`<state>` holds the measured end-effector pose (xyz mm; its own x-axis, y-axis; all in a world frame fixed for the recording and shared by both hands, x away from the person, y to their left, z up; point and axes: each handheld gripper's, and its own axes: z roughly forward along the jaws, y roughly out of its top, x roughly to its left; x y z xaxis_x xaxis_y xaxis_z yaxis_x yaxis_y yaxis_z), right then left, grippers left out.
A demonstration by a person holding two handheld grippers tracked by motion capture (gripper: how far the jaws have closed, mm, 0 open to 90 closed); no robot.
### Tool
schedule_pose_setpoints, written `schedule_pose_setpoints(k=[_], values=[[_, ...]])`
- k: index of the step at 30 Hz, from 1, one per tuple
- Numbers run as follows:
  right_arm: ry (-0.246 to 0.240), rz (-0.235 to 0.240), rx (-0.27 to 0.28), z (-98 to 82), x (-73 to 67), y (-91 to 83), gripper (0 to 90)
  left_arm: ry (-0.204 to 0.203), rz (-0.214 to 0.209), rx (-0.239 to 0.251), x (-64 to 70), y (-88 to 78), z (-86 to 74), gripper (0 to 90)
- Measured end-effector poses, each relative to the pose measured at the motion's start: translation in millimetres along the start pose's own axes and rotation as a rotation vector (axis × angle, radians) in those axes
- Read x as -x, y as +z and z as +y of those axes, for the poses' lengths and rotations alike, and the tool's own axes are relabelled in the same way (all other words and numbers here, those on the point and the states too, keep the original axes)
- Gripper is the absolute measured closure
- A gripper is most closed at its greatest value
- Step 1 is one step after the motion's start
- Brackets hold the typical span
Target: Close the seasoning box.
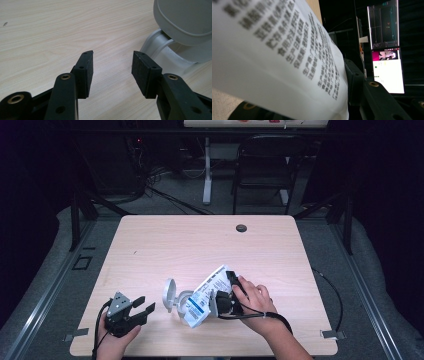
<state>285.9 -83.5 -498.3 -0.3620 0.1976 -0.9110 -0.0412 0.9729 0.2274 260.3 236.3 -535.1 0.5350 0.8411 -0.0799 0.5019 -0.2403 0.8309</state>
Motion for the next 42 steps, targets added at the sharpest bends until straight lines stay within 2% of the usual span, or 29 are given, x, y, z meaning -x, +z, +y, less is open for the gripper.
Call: schedule_pose_setpoints(k=[12, 17, 29, 35, 42], values=[[0.069, 0.029, 0.004, -1.8, -1.8, 0.4, 65.5, 0.001, 0.003, 0.0, 0.0, -0.2, 0.2, 52.7], [0.12, 0.049, 0.002, -2.2, -2.4, 0.7, 65.6, -0.001, 0.005, 0.001, -0.8, -0.8, 0.3, 52.7], [0.151, 0.071, -0.003, -2.0, -3.8, 0.3, 65.8, -0.001, 0.005, 0.001, -0.7, -1.0, 0.4, 52.6], [0.2, 0.089, 0.0, -4.4, -5.4, 1.3, 65.9, 0.001, 0.005, 0.001, -0.3, -0.8, 0.4, 52.6], [0.225, 0.104, -0.014, -6.1, -6.1, 0.8, 66.1, 0.003, 0.005, 0.0, -0.1, -0.4, 0.3, 52.7]])
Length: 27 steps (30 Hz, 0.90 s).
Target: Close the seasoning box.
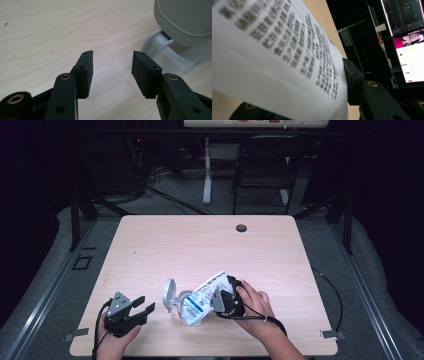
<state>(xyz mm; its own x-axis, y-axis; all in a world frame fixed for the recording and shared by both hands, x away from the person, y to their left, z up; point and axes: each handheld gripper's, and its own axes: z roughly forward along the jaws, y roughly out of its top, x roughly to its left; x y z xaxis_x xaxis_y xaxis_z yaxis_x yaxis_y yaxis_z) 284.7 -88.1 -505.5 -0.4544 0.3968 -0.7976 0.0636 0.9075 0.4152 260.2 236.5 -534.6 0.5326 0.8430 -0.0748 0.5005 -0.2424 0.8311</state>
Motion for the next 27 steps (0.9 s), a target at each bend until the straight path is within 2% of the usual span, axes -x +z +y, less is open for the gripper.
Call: schedule_pose_setpoints(k=[4, 5, 6, 12, 13, 17, 19, 21, 23, 24, 27], values=[[0.039, 0.021, 0.008, -3.0, -1.2, 1.2, 66.3, 0.0, -0.003, -0.001, 0.1, 0.3, -0.3, 52.6], [0.035, 0.025, -0.001, -3.4, -0.2, 0.7, 66.3, -0.001, -0.002, -0.001, 0.0, 0.3, -0.3, 52.6], [0.062, 0.031, 0.014, -4.3, -1.4, 1.8, 66.3, -0.001, -0.002, 0.0, -0.1, 0.4, -0.3, 52.6], [0.089, 0.06, -0.005, -7.4, 0.3, 1.4, 66.5, -0.005, 0.002, 0.0, -0.5, 0.6, -0.5, 52.6], [0.109, 0.061, 0.001, -8.1, -0.5, 1.8, 66.5, -0.004, 0.001, -0.001, -0.5, 0.6, -0.6, 52.6], [0.137, 0.082, -0.015, -10.3, 2.1, 1.6, 66.7, -0.004, 0.0, -0.001, -0.4, 0.6, -0.5, 52.6], [0.165, 0.087, 0.003, -11.9, 0.6, 3.3, 66.8, -0.005, 0.001, -0.001, -0.5, 0.7, -0.6, 52.6], [0.158, 0.096, -0.015, -12.3, 1.2, 2.4, 66.9, -0.006, 0.0, -0.003, -0.6, 0.8, -0.7, 52.6], [0.187, 0.104, 0.007, -13.3, -0.6, 3.6, 66.9, -0.004, -0.002, -0.005, -0.7, 1.0, -1.0, 52.6], [0.18, 0.108, -0.001, -13.3, 0.4, 2.8, 66.9, -0.003, -0.002, -0.005, -0.7, 1.0, -1.0, 52.6], [0.213, 0.125, 0.008, -13.9, 0.0, 3.2, 67.0, -0.004, -0.002, -0.004, -0.7, 1.0, -1.0, 52.7]])
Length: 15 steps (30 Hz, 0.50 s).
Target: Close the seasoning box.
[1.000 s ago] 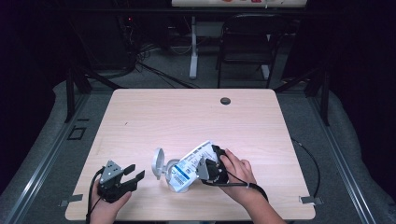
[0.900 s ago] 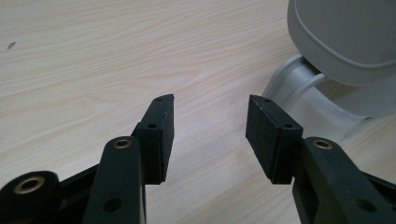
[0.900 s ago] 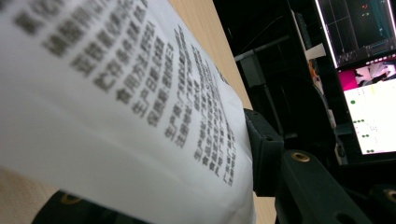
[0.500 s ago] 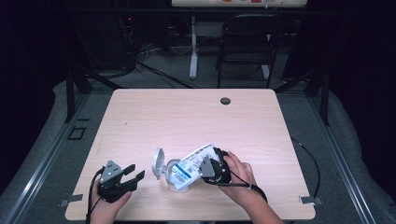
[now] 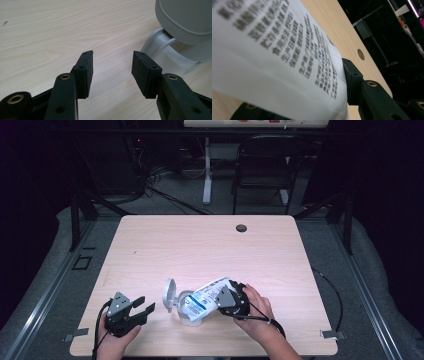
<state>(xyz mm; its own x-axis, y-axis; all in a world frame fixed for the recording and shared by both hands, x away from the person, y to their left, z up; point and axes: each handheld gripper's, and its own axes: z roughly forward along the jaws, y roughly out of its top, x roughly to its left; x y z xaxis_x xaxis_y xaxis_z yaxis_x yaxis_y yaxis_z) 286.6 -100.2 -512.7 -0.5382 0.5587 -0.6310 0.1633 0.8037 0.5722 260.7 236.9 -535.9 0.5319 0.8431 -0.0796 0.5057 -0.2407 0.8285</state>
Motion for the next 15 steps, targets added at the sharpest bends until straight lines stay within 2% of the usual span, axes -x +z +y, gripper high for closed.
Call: schedule_pose_setpoints(k=[5, 7, 15], values=[[0.038, 0.04, -0.012, -0.7, 0.4, 0.4, 67.1, 0.0, 0.0, -0.001, -0.1, 0.1, -0.2, 52.6], [0.084, 0.061, 0.003, -2.2, -0.2, 2.1, 67.2, -0.002, -0.002, 0.001, -0.2, 0.4, -0.4, 52.6], [0.206, 0.153, 0.007, -9.3, 1.6, 5.8, 67.1, -0.001, -0.002, 0.001, -0.4, 0.7, -0.4, 52.6]])
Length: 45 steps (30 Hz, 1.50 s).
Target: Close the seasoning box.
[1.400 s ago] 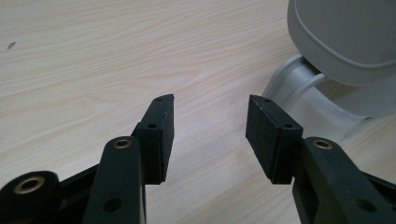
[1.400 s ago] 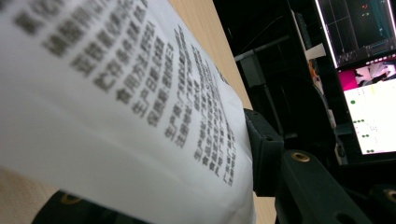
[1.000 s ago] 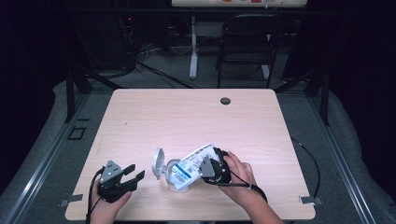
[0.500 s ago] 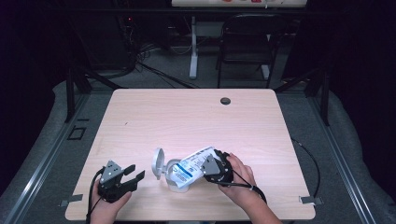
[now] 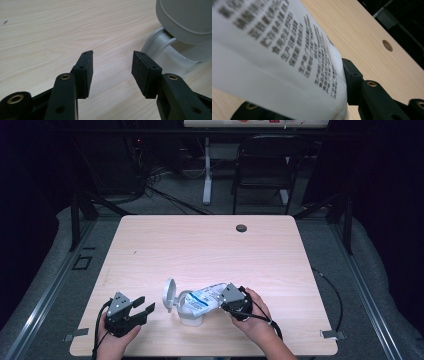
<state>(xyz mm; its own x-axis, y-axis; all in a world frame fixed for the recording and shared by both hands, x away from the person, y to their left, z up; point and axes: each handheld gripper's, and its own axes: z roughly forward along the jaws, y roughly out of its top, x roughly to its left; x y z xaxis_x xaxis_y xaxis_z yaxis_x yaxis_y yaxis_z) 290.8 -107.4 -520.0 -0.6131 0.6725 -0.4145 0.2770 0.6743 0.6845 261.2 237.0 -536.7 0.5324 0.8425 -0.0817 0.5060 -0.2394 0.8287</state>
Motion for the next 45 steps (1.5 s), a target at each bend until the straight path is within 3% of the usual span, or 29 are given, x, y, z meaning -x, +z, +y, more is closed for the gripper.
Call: schedule_pose_setpoints(k=[17, 22, 28, 45], values=[[0.192, 0.116, 0.006, -11.9, 4.7, 5.1, 67.5, 0.006, 0.002, -0.005, 0.8, -0.4, 0.4, 52.6], [0.24, 0.12, 0.014, -14.3, 7.8, 4.1, 67.9, 0.004, 0.003, -0.006, 0.8, -0.5, 0.7, 52.6], [0.332, 0.139, 0.028, -19.3, 13.2, 4.0, 67.9, 0.005, 0.002, -0.002, 1.0, -0.6, 0.7, 52.6], [0.437, 0.135, 0.034, -32.6, 20.1, 8.5, 68.0, 0.007, 0.004, -0.007, 0.9, 0.0, 0.4, 52.6]])
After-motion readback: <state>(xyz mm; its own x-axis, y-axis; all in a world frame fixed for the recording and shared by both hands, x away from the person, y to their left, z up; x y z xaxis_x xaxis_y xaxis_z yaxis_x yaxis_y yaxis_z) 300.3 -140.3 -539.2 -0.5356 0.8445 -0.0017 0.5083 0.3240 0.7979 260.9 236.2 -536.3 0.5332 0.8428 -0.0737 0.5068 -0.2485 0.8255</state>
